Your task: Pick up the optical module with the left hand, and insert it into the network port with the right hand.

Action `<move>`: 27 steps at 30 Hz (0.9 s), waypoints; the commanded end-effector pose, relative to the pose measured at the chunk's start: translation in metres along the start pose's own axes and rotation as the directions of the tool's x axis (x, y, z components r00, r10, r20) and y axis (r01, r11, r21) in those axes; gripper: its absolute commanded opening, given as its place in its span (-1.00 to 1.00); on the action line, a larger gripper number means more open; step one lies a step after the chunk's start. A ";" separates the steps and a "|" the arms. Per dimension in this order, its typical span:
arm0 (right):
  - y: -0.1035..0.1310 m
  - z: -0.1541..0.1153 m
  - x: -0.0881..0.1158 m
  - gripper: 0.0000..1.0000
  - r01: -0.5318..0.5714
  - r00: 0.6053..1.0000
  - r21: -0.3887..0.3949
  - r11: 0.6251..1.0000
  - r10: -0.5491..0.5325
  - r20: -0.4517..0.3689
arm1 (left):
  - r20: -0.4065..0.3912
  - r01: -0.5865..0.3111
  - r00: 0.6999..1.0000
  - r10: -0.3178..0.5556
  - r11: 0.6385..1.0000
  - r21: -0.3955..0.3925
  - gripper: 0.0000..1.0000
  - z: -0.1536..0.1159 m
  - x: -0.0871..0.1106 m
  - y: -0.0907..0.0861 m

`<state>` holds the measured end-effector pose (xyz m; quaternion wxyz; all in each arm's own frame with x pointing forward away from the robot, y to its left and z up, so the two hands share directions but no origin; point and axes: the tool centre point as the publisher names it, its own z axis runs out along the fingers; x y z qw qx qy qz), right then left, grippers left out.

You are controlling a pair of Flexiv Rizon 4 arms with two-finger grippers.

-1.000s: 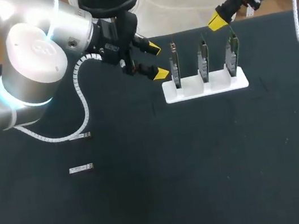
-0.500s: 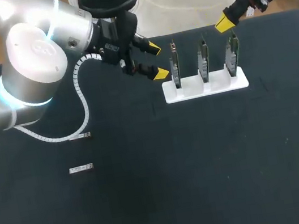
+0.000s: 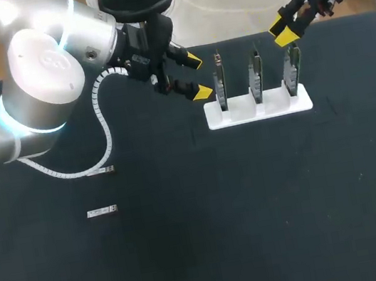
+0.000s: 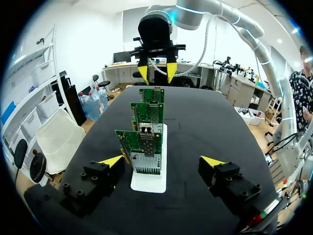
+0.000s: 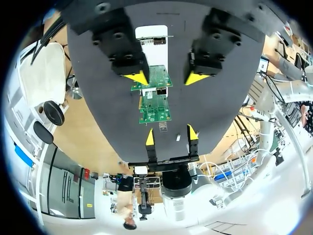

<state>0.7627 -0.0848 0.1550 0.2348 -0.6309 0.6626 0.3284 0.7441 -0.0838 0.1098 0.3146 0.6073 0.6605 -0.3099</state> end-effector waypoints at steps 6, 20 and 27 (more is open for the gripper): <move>-0.001 0.000 0.000 1.00 0.000 1.000 -0.001 1.000 0.000 0.001 | -0.003 0.002 1.000 -0.002 1.000 -0.002 1.00 0.000 0.000 0.000; -0.001 0.000 0.000 1.00 0.000 1.000 -0.001 1.000 0.000 0.001 | -0.027 -0.037 0.999 0.036 0.999 -0.031 1.00 -0.021 0.004 -0.007; -0.001 0.000 0.000 1.00 0.000 1.000 -0.001 1.000 0.000 0.001 | -0.152 -0.075 0.986 0.065 0.995 -0.064 1.00 -0.055 0.028 -0.021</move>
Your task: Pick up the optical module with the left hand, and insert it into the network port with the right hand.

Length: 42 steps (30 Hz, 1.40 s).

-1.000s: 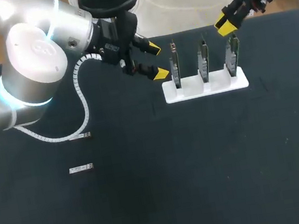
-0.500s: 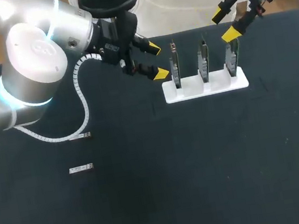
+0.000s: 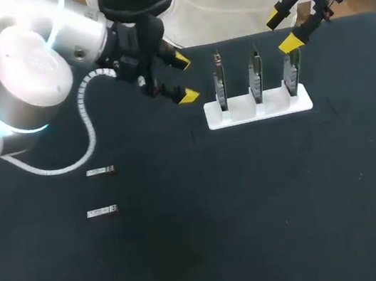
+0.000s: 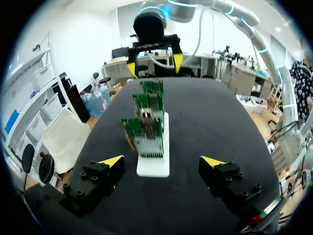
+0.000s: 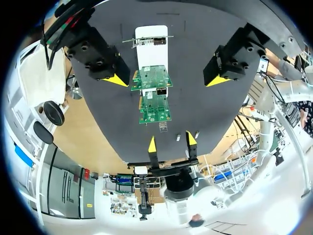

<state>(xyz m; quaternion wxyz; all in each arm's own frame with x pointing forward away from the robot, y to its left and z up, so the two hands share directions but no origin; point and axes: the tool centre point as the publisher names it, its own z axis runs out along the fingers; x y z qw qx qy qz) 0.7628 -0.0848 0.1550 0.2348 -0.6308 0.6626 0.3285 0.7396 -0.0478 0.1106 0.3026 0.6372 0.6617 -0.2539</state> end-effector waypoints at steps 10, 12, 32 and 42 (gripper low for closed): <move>-0.001 0.000 0.000 1.00 0.000 1.000 -0.001 1.000 0.000 0.001 | -0.295 -0.033 0.955 0.013 0.998 -0.061 1.00 -0.075 0.071 -0.050; -0.001 0.000 0.000 1.00 0.000 1.000 -0.001 1.000 0.000 0.001 | -0.335 -0.032 0.942 0.005 0.997 -0.075 1.00 -0.084 0.085 -0.056; -0.001 0.000 0.000 1.00 0.000 1.000 -0.001 1.000 0.000 0.001 | -0.589 -0.025 0.807 -0.037 0.995 -0.096 1.00 -0.118 0.183 -0.095; -0.001 0.000 0.000 1.00 0.000 1.000 -0.001 1.000 0.000 0.001 | -0.638 -0.028 0.770 -0.002 0.999 -0.036 1.00 -0.107 0.201 -0.094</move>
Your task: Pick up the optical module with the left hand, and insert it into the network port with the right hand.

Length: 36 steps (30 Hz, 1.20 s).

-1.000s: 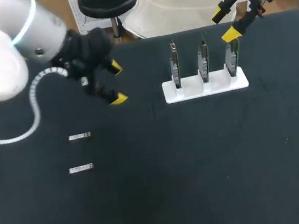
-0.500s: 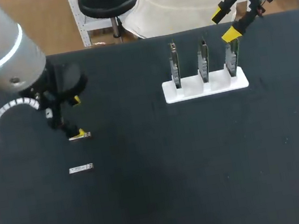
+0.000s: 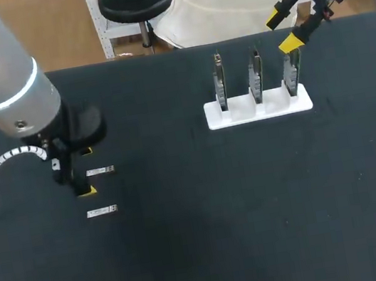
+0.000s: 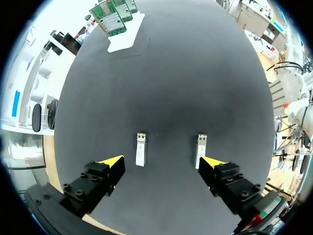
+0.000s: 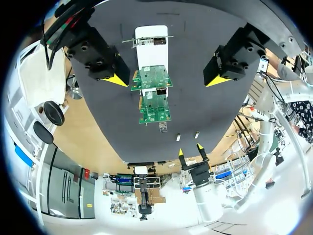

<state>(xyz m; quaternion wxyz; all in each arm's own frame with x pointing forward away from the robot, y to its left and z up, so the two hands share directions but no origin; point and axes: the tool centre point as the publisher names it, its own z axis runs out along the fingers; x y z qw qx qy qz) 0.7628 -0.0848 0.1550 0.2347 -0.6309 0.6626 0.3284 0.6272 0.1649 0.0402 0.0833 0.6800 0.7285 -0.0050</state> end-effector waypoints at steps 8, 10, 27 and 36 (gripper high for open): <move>-0.001 0.000 0.000 1.00 0.000 1.000 -0.001 1.000 0.000 0.001 | -0.035 -0.021 0.999 0.022 0.999 0.027 1.00 0.018 0.002 0.015; -0.001 0.000 0.000 1.00 0.000 1.000 -0.001 1.000 0.000 0.001 | -0.047 -0.020 0.999 0.021 0.999 0.030 1.00 0.021 0.004 0.017; -0.001 0.000 0.000 1.00 0.000 1.000 -0.001 1.000 0.000 0.001 | -0.094 0.005 0.996 -0.003 1.000 0.023 1.00 0.040 0.012 0.020; -0.001 0.000 0.000 1.00 0.000 1.000 -0.001 1.000 0.000 0.001 | -0.092 0.023 0.996 -0.020 0.999 0.034 1.00 0.046 0.013 0.020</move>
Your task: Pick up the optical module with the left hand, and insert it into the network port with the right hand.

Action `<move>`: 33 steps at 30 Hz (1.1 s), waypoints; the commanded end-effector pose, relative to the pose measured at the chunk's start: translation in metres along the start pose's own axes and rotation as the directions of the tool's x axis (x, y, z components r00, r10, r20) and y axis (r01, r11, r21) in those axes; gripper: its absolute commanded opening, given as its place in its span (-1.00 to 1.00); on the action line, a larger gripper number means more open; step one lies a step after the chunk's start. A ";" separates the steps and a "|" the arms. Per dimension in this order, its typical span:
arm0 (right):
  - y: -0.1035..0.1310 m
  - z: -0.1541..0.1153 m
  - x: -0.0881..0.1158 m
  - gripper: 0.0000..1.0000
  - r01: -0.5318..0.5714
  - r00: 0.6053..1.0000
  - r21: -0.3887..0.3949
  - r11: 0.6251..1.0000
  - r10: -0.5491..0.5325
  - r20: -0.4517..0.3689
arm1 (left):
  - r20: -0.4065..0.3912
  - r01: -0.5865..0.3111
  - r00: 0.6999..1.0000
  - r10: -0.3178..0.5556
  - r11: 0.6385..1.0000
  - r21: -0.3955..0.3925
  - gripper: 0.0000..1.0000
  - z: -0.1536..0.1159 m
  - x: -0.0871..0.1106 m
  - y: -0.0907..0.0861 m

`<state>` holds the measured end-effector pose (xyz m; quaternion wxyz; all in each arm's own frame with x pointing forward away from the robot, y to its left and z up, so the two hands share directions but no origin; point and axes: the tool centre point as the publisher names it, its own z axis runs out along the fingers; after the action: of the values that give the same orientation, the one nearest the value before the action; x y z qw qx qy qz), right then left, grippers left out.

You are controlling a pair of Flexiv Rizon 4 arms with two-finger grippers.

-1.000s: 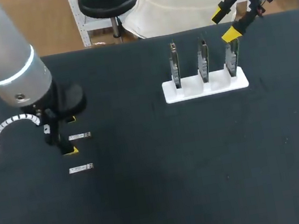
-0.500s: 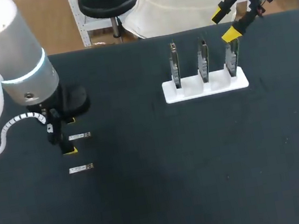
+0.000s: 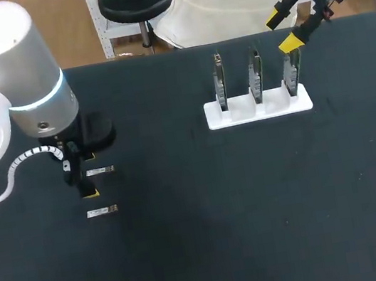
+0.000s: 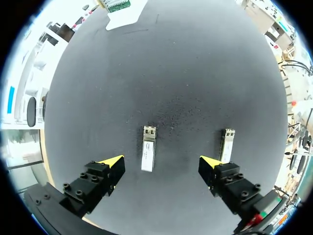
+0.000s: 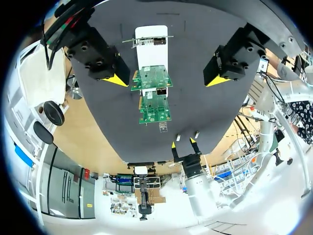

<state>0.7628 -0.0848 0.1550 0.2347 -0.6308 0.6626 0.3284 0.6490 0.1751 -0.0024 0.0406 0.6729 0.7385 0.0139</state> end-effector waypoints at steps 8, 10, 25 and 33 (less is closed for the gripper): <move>-0.001 0.000 0.000 1.00 0.000 1.000 -0.001 1.000 0.000 0.001 | 0.000 0.000 1.000 0.000 1.000 0.020 1.00 0.007 -0.002 0.004; -0.001 0.000 0.000 1.00 0.000 1.000 -0.001 1.000 0.000 0.001 | -0.002 0.000 1.000 0.000 1.000 0.024 1.00 0.007 -0.002 0.004; -0.001 0.000 0.000 1.00 0.000 1.000 -0.001 1.000 0.000 0.001 | -0.003 0.003 1.000 -0.003 0.999 0.048 1.00 0.012 -0.004 0.002; -0.001 0.000 0.000 1.00 0.000 1.000 -0.001 1.000 0.000 0.001 | -0.006 0.007 1.000 -0.006 0.999 0.053 1.00 0.013 -0.003 0.002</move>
<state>0.7628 -0.0848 0.1550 0.2347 -0.6308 0.6626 0.3284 0.6501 0.1716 -0.0143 0.0224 0.6707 0.7414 -0.0029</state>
